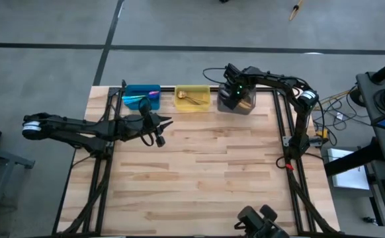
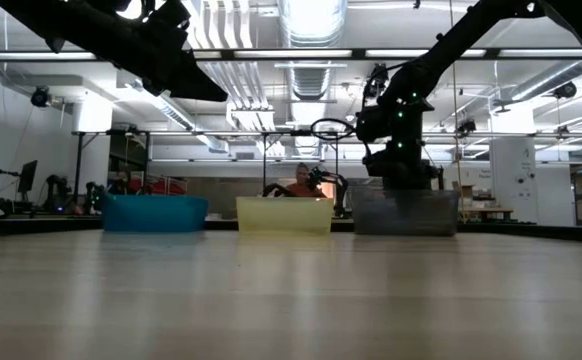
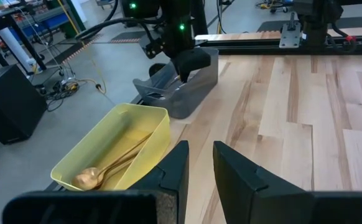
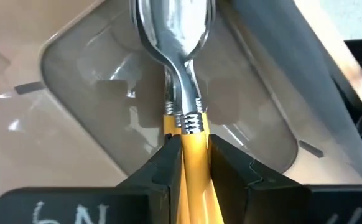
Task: Sort silverware by color (type)
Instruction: Adjust the yellow spoon in the black bin
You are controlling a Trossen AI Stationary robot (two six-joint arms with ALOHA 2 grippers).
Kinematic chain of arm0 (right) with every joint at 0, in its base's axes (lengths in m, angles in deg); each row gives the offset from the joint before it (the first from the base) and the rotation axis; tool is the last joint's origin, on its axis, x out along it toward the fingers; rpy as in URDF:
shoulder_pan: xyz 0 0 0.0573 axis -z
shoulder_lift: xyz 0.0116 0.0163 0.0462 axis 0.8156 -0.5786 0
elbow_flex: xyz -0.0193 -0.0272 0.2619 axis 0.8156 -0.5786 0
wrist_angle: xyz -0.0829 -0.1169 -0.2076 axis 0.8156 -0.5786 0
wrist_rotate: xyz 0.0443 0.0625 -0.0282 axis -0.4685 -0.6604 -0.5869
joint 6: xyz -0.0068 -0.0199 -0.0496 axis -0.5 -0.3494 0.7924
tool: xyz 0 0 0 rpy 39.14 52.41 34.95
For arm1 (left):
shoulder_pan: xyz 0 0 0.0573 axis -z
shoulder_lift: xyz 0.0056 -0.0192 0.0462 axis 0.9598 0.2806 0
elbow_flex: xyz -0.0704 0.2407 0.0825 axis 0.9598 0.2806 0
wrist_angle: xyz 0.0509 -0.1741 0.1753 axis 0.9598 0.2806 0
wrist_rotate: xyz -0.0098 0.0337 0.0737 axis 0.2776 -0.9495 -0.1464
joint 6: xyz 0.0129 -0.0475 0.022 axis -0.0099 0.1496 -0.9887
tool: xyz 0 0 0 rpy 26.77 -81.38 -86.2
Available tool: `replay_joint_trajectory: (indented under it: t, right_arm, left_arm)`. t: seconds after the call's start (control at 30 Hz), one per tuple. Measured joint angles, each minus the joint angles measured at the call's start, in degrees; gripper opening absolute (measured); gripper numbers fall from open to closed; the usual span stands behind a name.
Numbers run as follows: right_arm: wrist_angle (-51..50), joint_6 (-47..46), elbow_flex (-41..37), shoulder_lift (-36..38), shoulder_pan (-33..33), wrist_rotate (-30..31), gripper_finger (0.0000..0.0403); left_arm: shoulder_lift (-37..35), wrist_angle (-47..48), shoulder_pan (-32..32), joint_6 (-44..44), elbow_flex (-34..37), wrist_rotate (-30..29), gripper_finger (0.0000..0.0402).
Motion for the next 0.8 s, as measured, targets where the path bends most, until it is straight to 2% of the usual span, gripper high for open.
replay_joint_trajectory:
  t: [0.17,0.8]
  right_arm:
    - [0.7,0.2,0.0,0.0,0.0,2.2,0.0071]
    - [0.9,1.1,0.0,0.0,0.0,2.1,0.0067]
  left_arm:
    - [0.0,0.0,0.0,0.0,0.0,0.0,0.0055]
    - [0.0,0.2,0.0,1.3,0.0,0.0,0.0055]
